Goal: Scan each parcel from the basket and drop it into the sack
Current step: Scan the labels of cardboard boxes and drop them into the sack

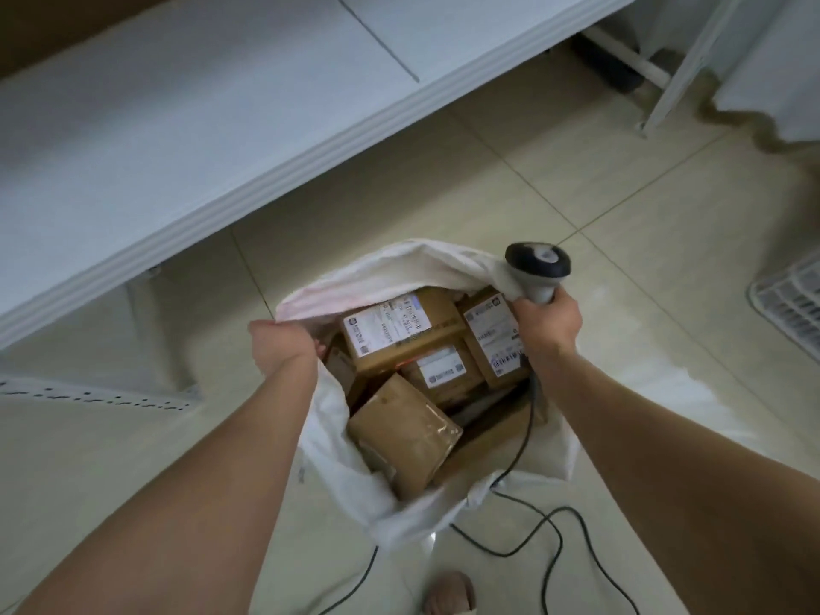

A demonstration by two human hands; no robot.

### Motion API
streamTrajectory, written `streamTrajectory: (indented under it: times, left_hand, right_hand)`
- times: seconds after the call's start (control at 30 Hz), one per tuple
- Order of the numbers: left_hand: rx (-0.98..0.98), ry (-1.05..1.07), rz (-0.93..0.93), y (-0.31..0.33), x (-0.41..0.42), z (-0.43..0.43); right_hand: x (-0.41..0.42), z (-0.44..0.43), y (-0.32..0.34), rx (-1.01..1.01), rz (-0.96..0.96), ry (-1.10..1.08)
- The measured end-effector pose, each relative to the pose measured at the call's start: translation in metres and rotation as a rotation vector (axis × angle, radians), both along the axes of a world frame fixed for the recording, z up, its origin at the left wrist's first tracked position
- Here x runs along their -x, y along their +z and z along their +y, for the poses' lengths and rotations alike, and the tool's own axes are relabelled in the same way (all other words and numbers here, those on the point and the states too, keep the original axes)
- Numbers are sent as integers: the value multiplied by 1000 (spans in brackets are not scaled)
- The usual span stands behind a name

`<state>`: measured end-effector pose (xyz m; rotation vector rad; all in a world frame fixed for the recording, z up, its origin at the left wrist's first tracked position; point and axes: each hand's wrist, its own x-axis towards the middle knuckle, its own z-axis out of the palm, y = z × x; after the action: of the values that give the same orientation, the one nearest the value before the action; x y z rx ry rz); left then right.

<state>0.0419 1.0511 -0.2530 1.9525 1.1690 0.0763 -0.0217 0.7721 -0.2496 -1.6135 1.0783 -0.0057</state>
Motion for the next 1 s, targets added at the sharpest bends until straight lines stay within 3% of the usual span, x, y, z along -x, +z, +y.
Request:
streamTrajectory:
  times: [0.1, 0.3, 0.53, 0.6, 0.73, 0.8, 0.9, 1.0]
  left_hand:
    - [3, -31, -67, 11, 1, 0]
    - [-41, -323, 258, 21, 43, -32]
    - [-53, -297, 669, -30, 137, -47]
    - [-91, -240, 664, -52, 156, -40]
    - [-56, -91, 547, -88, 161, -23]
    - [-12, -159, 535, -104, 158, -15]
    - [-50, -183, 561, -115, 156, -11]
    - [20, -153, 471, -111, 157, -18]
  right_hand:
    - [-8, 2, 10, -8, 12, 39]
    - [17, 17, 7, -4, 91, 157]
    - [99, 16, -49, -112, 345, -44]
    - [122, 12, -90, -185, 400, -82]
    - [140, 21, -107, -357, 373, -152]
    - [139, 24, -120, -421, 321, -201]
    - [136, 26, -127, -426, 301, -236]
    - [133, 27, -125, -395, 312, -211]
